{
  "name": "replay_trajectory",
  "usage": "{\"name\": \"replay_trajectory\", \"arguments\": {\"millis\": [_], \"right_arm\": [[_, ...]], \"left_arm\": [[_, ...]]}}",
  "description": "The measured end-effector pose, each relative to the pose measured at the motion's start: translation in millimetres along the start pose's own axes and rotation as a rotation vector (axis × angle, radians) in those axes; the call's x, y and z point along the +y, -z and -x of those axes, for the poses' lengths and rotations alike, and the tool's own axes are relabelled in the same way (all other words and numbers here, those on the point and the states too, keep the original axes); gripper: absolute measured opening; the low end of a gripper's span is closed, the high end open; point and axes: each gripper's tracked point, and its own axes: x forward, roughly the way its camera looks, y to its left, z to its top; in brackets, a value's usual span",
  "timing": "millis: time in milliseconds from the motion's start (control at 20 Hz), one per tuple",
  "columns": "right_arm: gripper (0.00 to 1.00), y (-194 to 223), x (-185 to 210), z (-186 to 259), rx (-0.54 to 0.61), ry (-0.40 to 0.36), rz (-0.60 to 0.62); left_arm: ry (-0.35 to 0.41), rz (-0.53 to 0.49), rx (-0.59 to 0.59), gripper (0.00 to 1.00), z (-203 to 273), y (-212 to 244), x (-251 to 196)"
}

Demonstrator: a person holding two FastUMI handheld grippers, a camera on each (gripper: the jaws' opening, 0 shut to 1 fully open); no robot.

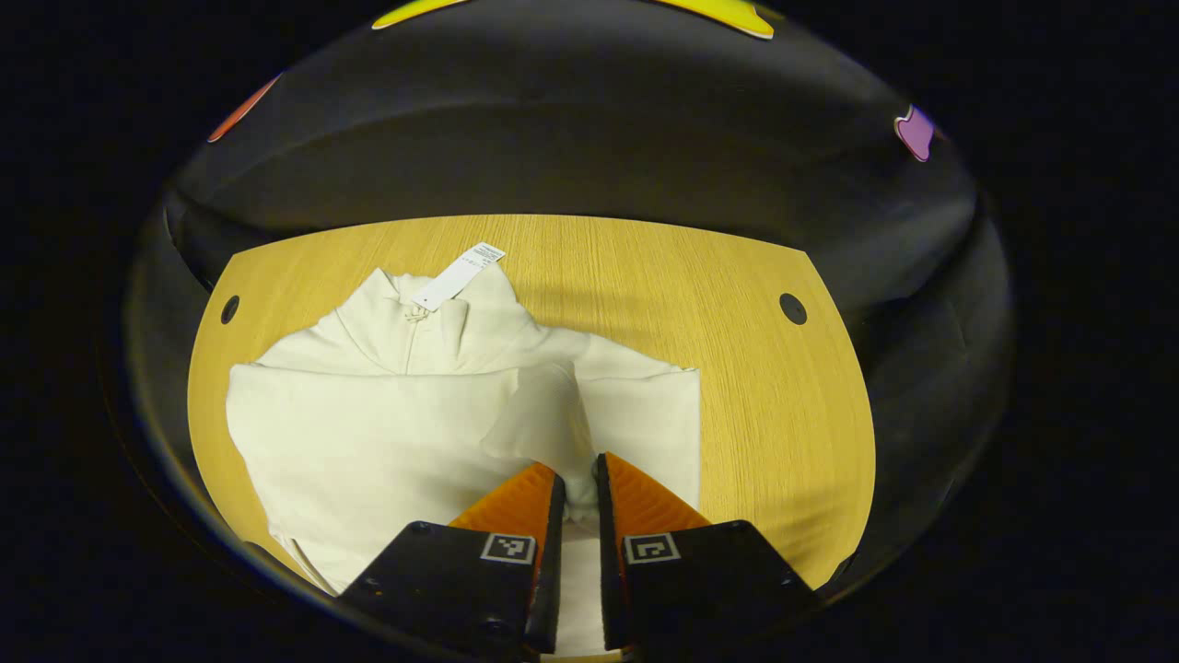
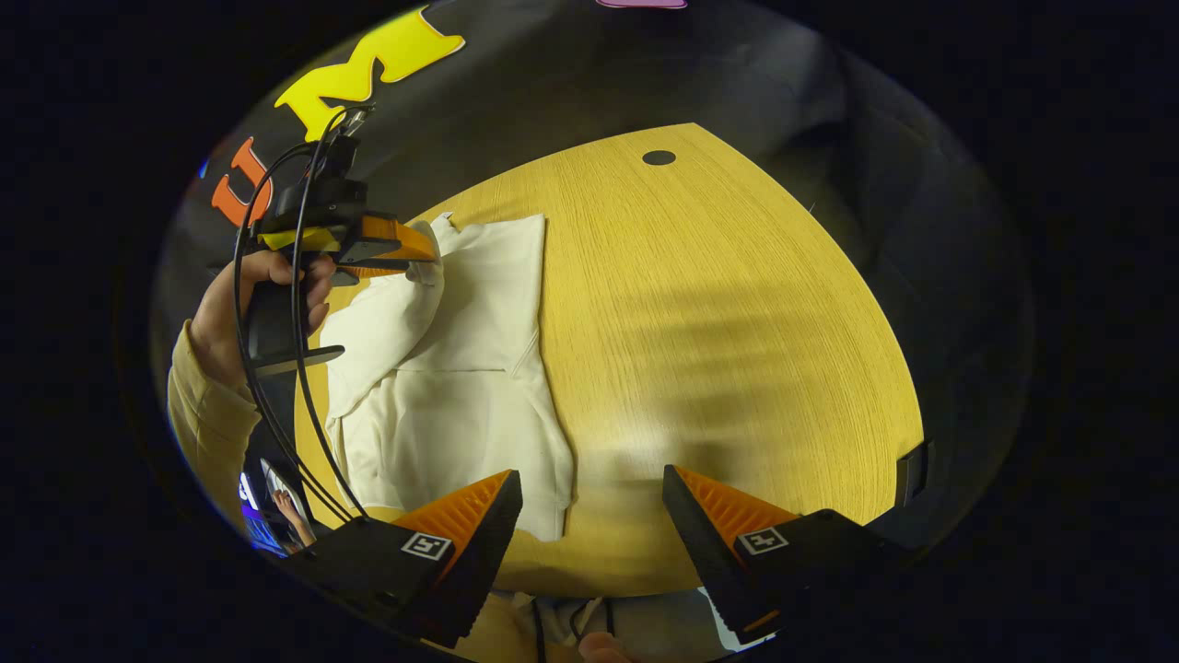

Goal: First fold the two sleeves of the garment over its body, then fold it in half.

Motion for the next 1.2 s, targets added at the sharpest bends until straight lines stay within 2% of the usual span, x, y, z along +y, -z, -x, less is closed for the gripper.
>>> {"name": "replay_trajectory", "arguments": {"millis": [100, 150, 200, 250, 300, 350, 400, 450, 550, 600, 650, 700, 750, 850, 900, 1000, 1200], "right_arm": [[0.92, -1, -5, -4, 0.006, 0.003, -0.003], [0.96, -2, -7, -4, 0.009, 0.001, -0.003], [0.92, -3, -10, -5, 0.008, 0.001, 0.002], [0.96, -3, -12, -5, 0.007, 0.003, 0.009], [0.96, -3, -13, -8, 0.008, 0.001, 0.015], [0.96, -4, -12, -9, 0.011, -0.009, 0.018], [0.92, -3, -10, -9, 0.013, -0.026, 0.02], [0.92, -2, -7, -10, 0.015, -0.035, 0.023], [0.92, 2, -6, -12, 0.024, -0.041, 0.047], [0.96, 5, -3, -13, 0.028, -0.046, 0.062], [0.92, 8, 0, -15, 0.032, -0.048, 0.076], [0.96, 9, 6, -19, 0.035, -0.045, 0.09], [0.92, 12, 12, -22, 0.037, -0.042, 0.099], [0.96, 18, 24, -27, 0.04, -0.037, 0.107], [0.92, 21, 29, -28, 0.039, -0.033, 0.111], [0.96, 30, 41, -33, 0.039, -0.021, 0.131], [0.96, 51, 56, -48, 0.069, 0.006, 0.148]], "left_arm": [[0.036, 0.024, 0.007, 0.33, 8, -1, -19], [0.037, 0.026, 0.012, 0.39, 6, 1, -20], [0.037, 0.023, 0.014, 0.4, 8, 2, -23], [0.036, 0.02, 0.011, 0.44, 9, 4, -24], [0.04, 0.022, 0.004, 0.59, 11, 5, -27], [0.043, 0.027, -0.002, 0.57, 15, 7, -28], [0.04, 0.036, -0.005, 0.77, 18, 10, -27], [0.037, 0.047, -0.01, 0.75, 24, 14, -26], [0.011, 0.058, -0.022, 0.86, 37, 21, -17], [0.001, 0.059, -0.03, 0.88, 45, 25, -12], [-0.018, 0.061, -0.034, 0.9, 52, 30, -4], [-0.027, 0.056, -0.038, 0.91, 58, 37, 4], [-0.048, 0.047, -0.044, 0.92, 66, 44, 15], [-0.117, 0.021, -0.033, 0.93, 81, 66, 48], [-0.145, 0.012, -0.016, 0.93, 88, 80, 63], [-0.15, 0.016, 0.025, 0.93, 96, 112, 88], [-0.187, 0.028, 0.086, 0.93, 114, 170, 143]]}}
